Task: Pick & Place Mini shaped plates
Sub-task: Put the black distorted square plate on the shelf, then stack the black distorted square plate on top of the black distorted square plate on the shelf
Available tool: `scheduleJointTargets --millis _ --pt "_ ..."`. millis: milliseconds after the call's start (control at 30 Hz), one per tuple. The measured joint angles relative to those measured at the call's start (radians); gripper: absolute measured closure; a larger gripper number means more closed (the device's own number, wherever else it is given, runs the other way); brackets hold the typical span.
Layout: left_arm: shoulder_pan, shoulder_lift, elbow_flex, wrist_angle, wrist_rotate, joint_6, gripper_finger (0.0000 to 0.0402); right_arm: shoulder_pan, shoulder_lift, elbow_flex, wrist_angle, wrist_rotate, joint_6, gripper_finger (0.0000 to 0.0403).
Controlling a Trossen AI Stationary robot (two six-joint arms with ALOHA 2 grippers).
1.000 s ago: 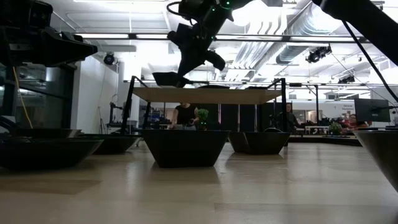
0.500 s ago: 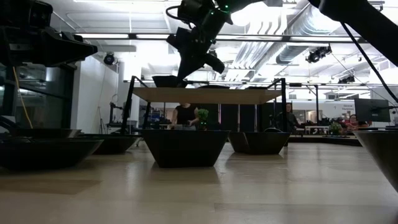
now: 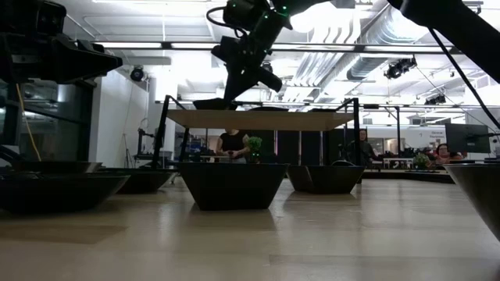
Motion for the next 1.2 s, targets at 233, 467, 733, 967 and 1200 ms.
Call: scheduleJointTargets --millis 233,467,733,967,1200 --pt "0.000 0.000 0.000 0.000 0.000 0.000 0.0346 0.005 0.000 0.000 0.010 0.001 0.022 0.0342" --pt "0.000 0.000 0.000 0.000 0.000 0.000 0.0346 0.034 -0.004 0.000 0.013 0.087 0.078 0.0322" --pt "0.000 0.000 0.000 0.000 0.000 0.000 0.0346 0.092 -0.046 0.000 -0.037 0.146 0.137 0.0315" --pt "0.000 0.000 0.000 0.000 0.000 0.000 0.0346 0.155 -0.079 -0.001 -0.119 0.156 0.258 0.0315" --pt "0.000 0.000 0.000 0.000 0.000 0.000 0.0346 0.236 -0.117 -0.001 -0.232 0.176 0.435 0.0315"
